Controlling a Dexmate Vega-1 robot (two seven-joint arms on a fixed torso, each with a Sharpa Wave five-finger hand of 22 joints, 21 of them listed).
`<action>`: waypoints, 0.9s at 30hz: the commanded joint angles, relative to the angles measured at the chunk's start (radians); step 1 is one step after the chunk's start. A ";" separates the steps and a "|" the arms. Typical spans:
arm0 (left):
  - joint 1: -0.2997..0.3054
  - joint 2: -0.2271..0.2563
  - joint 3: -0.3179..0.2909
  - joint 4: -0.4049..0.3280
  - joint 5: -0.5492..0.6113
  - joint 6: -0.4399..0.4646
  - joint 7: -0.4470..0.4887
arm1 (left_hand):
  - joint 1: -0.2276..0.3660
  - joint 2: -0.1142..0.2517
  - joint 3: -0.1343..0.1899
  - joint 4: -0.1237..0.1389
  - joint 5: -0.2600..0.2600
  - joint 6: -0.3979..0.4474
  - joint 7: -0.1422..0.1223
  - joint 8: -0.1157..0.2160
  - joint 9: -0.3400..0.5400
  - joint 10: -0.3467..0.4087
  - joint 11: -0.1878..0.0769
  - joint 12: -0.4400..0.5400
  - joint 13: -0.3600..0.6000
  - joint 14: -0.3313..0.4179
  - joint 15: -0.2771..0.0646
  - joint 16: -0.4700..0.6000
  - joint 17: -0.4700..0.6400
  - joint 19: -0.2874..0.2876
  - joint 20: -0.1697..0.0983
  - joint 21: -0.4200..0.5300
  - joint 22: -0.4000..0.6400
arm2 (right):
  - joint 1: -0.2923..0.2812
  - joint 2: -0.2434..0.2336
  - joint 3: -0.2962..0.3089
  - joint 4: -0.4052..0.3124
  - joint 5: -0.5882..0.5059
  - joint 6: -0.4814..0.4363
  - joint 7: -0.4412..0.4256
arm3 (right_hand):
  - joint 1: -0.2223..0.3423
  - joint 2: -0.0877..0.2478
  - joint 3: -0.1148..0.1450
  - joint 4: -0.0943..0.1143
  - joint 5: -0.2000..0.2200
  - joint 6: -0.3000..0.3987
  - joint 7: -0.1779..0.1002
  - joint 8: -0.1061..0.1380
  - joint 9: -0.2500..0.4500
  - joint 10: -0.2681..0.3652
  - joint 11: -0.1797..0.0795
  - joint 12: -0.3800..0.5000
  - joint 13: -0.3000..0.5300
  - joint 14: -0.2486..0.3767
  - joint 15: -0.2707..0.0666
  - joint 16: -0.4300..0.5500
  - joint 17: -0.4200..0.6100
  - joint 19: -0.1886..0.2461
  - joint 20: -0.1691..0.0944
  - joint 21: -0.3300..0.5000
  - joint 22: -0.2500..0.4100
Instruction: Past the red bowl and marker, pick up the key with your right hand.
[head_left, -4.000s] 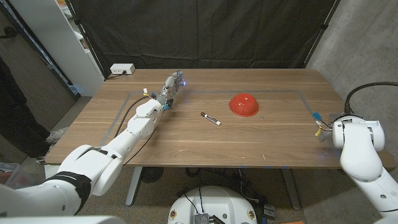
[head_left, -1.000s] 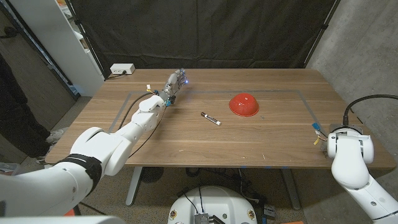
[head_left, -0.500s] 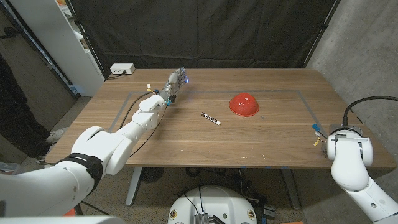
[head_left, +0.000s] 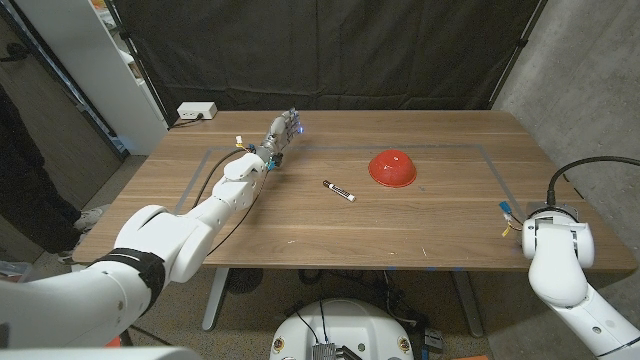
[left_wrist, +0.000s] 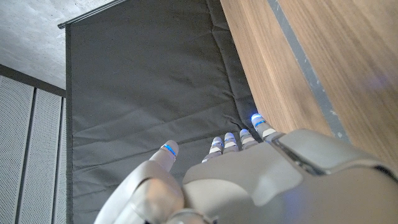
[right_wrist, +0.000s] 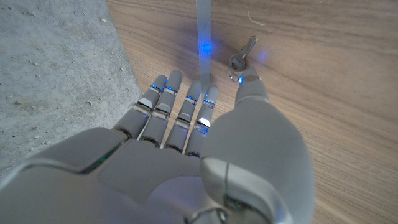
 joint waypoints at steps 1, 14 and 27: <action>-0.037 -0.023 -0.008 0.082 0.000 -0.031 -0.029 | -0.009 0.077 -0.007 0.000 0.007 0.002 0.002 0.003 0.005 0.002 0.001 0.005 0.005 0.005 0.002 0.006 0.004 0.004 0.003 -0.002 0.004 | -0.006 -0.005 -0.018 0.013 -0.007 -0.028 -0.047 | 0.039 0.008 -0.005 -0.015 0.005 0.045 -0.009 0.034 0.018 0.031 -0.014 0.033 0.026 0.041 -0.166 0.031 0.037 0.015 -0.037 0.013 0.007; -0.006 -0.012 -0.021 0.027 -0.003 -0.024 -0.022 | -0.010 0.074 -0.012 0.000 0.007 0.001 0.001 0.002 0.005 0.002 0.000 0.005 0.005 0.005 0.001 0.006 0.004 0.006 0.002 -0.003 0.004 | -0.008 -0.010 -0.024 0.016 0.022 -0.044 -0.095 | 0.088 -0.003 -0.068 -0.006 -0.001 0.102 -0.018 0.144 0.109 0.065 -0.045 0.149 0.162 0.131 -0.157 0.136 0.187 0.027 -0.042 0.039 0.024; 0.071 0.036 -0.025 -0.136 -0.024 0.009 0.017 | -0.009 0.074 -0.015 -0.001 0.008 0.000 0.000 0.001 0.005 0.002 -0.001 0.004 0.005 0.005 0.001 0.006 0.004 0.007 0.002 -0.004 0.003 | -0.008 -0.035 -0.043 0.032 0.053 -0.066 -0.124 | 0.103 -0.004 -0.104 0.003 0.001 0.116 -0.012 0.223 0.189 0.081 -0.051 0.238 0.272 0.173 -0.166 0.180 0.276 0.028 -0.040 0.056 0.036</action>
